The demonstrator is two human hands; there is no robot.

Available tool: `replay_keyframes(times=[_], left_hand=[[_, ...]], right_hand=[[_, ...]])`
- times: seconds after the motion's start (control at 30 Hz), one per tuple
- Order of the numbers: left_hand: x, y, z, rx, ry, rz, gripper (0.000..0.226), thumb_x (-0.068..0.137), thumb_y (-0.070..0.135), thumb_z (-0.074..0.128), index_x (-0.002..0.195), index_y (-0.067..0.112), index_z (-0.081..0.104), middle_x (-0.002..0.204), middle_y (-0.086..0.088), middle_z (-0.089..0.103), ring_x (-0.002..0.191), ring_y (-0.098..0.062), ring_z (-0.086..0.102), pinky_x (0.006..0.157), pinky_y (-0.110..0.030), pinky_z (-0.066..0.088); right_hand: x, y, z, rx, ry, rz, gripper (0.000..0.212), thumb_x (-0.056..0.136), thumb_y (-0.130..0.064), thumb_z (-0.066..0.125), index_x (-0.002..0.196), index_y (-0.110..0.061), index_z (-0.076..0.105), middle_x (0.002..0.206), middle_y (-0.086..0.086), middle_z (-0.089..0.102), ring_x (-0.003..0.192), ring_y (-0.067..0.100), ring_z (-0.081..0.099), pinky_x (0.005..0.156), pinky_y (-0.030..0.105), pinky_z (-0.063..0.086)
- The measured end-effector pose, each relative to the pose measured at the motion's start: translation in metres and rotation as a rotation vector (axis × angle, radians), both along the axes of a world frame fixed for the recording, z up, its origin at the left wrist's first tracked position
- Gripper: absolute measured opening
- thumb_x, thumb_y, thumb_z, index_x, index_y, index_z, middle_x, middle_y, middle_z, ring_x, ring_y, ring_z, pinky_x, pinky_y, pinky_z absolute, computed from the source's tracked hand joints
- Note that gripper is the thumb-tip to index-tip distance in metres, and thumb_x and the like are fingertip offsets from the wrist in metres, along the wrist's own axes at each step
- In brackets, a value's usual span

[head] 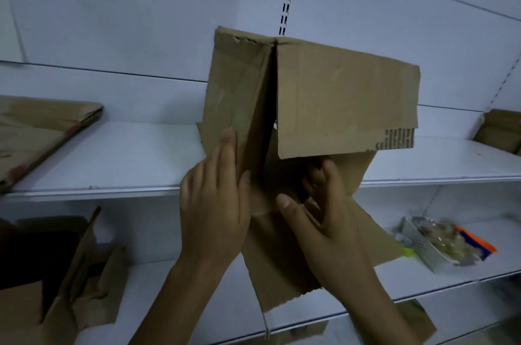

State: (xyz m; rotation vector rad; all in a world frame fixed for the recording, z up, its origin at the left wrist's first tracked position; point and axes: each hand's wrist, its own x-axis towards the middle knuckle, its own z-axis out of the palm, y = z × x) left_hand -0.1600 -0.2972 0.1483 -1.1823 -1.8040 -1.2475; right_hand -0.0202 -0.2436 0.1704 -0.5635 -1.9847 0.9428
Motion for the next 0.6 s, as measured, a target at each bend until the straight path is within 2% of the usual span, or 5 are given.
replay_keyframes(times=[0.17, 0.27, 0.33, 0.47, 0.6], left_hand=[[0.0, 0.009, 0.003, -0.009, 0.05, 0.066, 0.053, 0.098, 0.039, 0.029, 0.143, 0.01, 0.029, 0.143, -0.017, 0.045, 0.118, -0.036, 0.054, 0.095, -0.049, 0.043], [-0.006, 0.015, 0.005, 0.025, 0.141, 0.173, 0.057, 0.095, 0.023, 0.038, 0.148, 0.01, 0.02, 0.151, -0.022, 0.03, 0.129, -0.038, 0.042, 0.098, -0.05, 0.04], [-0.015, 0.016, 0.008, 0.022, 0.199, 0.198, 0.063, 0.094, 0.009, 0.044, 0.15, 0.015, 0.017, 0.153, -0.025, 0.02, 0.134, -0.041, 0.034, 0.101, -0.051, 0.036], [-0.025, 0.016, 0.015, -0.026, 0.265, 0.265, 0.057, 0.09, 0.006, 0.052, 0.144, 0.012, 0.032, 0.153, -0.021, 0.009, 0.138, -0.042, 0.02, 0.107, -0.053, 0.026], [-0.024, 0.014, 0.02, -0.038, 0.189, 0.296, 0.063, 0.091, 0.026, 0.049, 0.148, 0.013, 0.026, 0.154, -0.018, 0.003, 0.14, -0.041, 0.016, 0.108, -0.055, 0.023]], right_hand=[[0.009, -0.013, -0.009, 0.021, -0.033, -0.13, 0.076, 0.082, -0.06, 0.054, 0.138, -0.055, 0.002, 0.149, -0.028, 0.022, 0.137, -0.004, 0.028, 0.105, 0.012, 0.03], [0.015, -0.019, -0.014, 0.152, -0.144, -0.313, 0.084, 0.079, -0.071, 0.046, 0.129, -0.059, -0.02, 0.153, -0.021, -0.021, 0.139, 0.0, 0.004, 0.115, 0.031, 0.019], [0.027, -0.01, -0.009, 0.099, -0.147, -0.387, 0.085, 0.081, -0.058, 0.052, 0.127, -0.059, -0.019, 0.149, -0.021, -0.031, 0.131, -0.003, 0.003, 0.111, 0.03, 0.019], [0.051, 0.037, 0.001, 0.117, -0.19, -0.433, 0.08, 0.089, -0.045, 0.055, 0.149, -0.04, 0.002, 0.159, -0.008, -0.012, 0.136, -0.004, 0.003, 0.101, 0.022, 0.019], [0.046, 0.085, 0.017, 0.276, -0.267, -0.508, 0.084, 0.085, -0.046, 0.063, 0.15, -0.027, 0.014, 0.158, 0.003, 0.017, 0.143, 0.024, 0.022, 0.111, 0.044, 0.032]])
